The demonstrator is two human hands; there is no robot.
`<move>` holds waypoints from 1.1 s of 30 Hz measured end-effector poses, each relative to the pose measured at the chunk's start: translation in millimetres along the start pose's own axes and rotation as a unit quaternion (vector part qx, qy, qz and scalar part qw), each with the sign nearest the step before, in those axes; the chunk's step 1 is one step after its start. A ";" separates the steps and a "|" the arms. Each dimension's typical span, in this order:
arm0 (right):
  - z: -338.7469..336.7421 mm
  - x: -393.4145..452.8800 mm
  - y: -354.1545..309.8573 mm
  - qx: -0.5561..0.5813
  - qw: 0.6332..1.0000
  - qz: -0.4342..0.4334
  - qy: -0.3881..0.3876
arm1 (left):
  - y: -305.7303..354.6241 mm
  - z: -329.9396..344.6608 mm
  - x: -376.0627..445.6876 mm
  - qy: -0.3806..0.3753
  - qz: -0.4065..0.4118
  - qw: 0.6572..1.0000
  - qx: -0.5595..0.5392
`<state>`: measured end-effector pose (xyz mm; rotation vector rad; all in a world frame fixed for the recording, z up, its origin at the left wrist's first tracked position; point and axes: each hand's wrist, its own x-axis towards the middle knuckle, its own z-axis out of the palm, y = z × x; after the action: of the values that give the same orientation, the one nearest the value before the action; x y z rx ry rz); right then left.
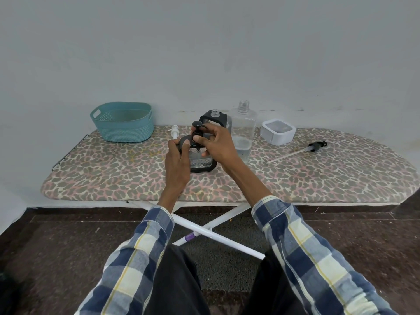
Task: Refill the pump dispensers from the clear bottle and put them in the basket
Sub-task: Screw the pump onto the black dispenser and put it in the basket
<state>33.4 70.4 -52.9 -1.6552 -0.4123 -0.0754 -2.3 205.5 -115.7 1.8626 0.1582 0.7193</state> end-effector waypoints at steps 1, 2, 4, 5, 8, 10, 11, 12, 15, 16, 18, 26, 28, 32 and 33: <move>0.9 -0.2 0.5 -0.002 1.000 -0.002 0.009 | 0.0 0.2 -0.3 0.000 0.002 1.000 0.005; 1.8 0.1 1.3 -0.010 1.000 -0.005 0.018 | -0.2 0.6 -0.5 0.000 0.004 1.000 0.010; 4.7 0.3 2.9 -0.033 0.999 -0.009 0.033 | -1.0 1.7 -0.5 0.001 0.009 1.000 0.017; 7.3 0.5 3.4 -0.049 0.998 -0.012 0.043 | -1.0 1.9 -0.3 0.001 0.011 1.000 0.019; 14.2 1.0 4.5 -0.108 0.991 -0.026 0.074 | -0.3 1.8 0.3 -0.001 0.010 1.000 0.016; 14.8 1.8 5.0 -0.132 0.987 -0.036 0.081 | -0.1 1.9 -0.2 0.001 0.010 1.000 0.016; 14.1 1.6 4.7 -0.143 0.986 -0.035 0.084 | -0.2 1.7 -0.3 0.000 0.009 1.000 0.016; 13.5 1.5 4.3 -0.152 0.984 -0.034 0.086 | -0.5 1.8 -0.1 0.000 0.009 1.000 0.017; 14.7 0.1 4.5 -0.157 0.982 -0.030 0.101 | -1.8 2.6 0.7 0.000 0.009 1.000 0.016; 16.5 -1.3 4.3 -0.157 0.981 -0.032 0.108 | -1.8 2.6 0.9 -0.002 0.009 1.000 0.014; 20.1 -4.5 3.3 -0.160 0.979 -0.035 0.118 | -3.0 2.2 1.5 -0.005 0.007 1.000 0.009; 3.7 -8.0 8.1 -0.046 0.997 -0.052 0.043 | -2.4 1.2 0.4 0.004 0.024 1.000 0.018; 0.8 -9.9 11.6 -0.028 0.998 -0.056 0.022 | -3.3 0.9 0.5 0.007 0.023 1.000 0.015; -7.8 -12.1 10.5 0.066 0.998 -0.003 -0.002 | -2.6 1.2 -0.5 0.006 0.029 0.999 0.012; -10.4 -13.3 9.5 0.076 0.997 0.005 -0.008 | -2.4 1.2 -0.4 0.007 0.029 0.999 0.013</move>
<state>25.9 56.7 -64.3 -1.5077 -0.4119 -0.0231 -1.4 205.4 -118.3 1.8945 0.1238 0.7730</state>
